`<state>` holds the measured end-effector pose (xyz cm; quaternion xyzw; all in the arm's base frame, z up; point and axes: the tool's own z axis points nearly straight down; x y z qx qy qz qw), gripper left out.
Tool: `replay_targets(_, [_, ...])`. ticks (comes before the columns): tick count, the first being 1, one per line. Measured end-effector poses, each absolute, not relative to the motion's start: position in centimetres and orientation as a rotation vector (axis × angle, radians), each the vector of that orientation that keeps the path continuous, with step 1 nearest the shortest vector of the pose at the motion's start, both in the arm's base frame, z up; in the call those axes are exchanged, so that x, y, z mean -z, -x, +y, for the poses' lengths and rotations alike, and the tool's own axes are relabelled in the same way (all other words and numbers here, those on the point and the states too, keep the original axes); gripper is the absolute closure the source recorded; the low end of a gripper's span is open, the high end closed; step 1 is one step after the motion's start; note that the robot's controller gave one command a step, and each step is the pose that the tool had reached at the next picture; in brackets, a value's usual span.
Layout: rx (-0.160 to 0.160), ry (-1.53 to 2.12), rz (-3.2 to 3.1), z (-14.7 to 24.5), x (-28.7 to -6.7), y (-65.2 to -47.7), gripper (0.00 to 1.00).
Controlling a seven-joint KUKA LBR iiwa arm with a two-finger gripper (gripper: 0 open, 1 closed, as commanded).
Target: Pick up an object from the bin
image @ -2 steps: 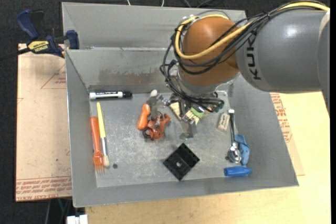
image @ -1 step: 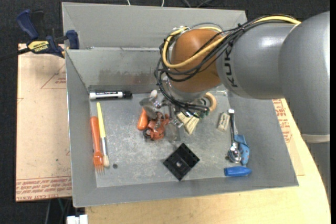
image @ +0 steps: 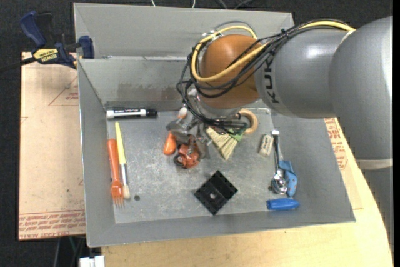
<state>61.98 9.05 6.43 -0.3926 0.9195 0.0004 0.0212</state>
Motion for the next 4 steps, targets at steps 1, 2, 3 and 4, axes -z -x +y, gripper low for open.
replay_targets(1, [0.000,1.264,2.835,8.9,-6.7,-61.9,1.00])
replay_targets(2, [-0.004,1.260,2.843,8.9,-10.2,-61.6,1.00])
replay_targets(3, [-0.001,1.257,2.840,8.9,-12.6,-61.8,1.00])
replay_targets(4, [-0.002,1.254,2.840,8.9,-13.6,-61.8,1.00])
